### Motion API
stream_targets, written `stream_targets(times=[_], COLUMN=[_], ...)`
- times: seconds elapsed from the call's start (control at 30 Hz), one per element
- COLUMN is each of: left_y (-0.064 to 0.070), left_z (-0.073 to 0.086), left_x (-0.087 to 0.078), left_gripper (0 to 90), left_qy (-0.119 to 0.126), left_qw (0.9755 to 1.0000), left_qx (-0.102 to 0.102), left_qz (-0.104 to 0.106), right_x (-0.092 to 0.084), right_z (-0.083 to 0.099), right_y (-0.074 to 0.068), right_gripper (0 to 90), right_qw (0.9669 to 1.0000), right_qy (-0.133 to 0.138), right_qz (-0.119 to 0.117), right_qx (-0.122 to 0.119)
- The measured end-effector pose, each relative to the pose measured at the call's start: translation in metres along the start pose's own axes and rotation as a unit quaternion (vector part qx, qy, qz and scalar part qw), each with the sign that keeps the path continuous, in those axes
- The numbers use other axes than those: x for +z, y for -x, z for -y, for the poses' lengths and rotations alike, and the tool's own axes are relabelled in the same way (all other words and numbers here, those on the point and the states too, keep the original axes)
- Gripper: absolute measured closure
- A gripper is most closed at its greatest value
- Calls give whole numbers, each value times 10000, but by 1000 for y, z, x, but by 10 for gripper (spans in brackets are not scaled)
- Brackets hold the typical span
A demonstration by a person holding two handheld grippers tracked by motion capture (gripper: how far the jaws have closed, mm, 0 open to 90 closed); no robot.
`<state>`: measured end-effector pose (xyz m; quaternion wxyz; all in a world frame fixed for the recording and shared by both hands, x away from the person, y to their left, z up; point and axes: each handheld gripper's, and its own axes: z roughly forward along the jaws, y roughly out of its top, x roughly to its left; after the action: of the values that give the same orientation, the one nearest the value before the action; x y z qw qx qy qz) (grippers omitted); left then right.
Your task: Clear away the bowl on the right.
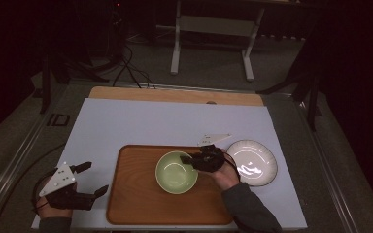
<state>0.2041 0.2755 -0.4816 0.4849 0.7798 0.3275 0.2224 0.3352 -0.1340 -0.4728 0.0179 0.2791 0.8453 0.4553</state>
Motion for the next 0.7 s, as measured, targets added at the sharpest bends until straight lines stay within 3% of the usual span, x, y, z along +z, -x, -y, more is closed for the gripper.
stream_targets(times=[0.7], left_y=[0], left_z=[0], left_x=[0], left_gripper=[57], left_qy=[-5], left_qw=[10000], left_qx=[-3], left_qz=[-7], right_x=[11], right_z=[8], right_y=[-2], right_gripper=[817], right_qw=[9999], right_qy=[-146], right_qz=[1], right_qx=[-26])
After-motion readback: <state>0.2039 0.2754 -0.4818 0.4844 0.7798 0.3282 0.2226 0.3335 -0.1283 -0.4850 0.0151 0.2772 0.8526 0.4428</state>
